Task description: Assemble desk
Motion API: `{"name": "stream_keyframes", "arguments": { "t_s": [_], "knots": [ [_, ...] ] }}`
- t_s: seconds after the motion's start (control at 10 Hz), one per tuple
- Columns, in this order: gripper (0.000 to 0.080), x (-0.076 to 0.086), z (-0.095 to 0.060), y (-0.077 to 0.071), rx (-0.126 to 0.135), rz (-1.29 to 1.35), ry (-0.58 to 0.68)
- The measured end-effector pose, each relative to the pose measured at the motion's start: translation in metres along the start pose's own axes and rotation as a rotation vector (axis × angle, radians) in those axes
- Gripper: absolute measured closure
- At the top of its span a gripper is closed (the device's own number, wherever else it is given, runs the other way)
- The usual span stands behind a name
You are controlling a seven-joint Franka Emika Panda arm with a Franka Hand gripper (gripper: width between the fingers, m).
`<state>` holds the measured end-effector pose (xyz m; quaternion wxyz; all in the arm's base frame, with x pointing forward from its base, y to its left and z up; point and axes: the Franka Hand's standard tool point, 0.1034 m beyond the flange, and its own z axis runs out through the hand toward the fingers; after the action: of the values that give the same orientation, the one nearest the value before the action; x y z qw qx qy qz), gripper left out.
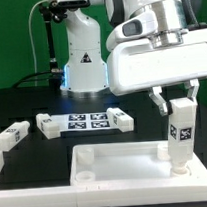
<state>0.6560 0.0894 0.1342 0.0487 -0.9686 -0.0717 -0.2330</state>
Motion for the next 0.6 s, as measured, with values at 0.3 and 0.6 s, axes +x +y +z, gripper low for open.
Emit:
{"name": "stream_keyframes", "arguments": {
  "t_s": [0.3, 0.6],
  "knots": [
    [0.0509, 0.003, 0.002, 0.000, 0.000, 0.001, 0.014],
    [0.0509, 0.003, 0.012, -0.001, 0.005, 0.008, 0.013]
  ]
}}
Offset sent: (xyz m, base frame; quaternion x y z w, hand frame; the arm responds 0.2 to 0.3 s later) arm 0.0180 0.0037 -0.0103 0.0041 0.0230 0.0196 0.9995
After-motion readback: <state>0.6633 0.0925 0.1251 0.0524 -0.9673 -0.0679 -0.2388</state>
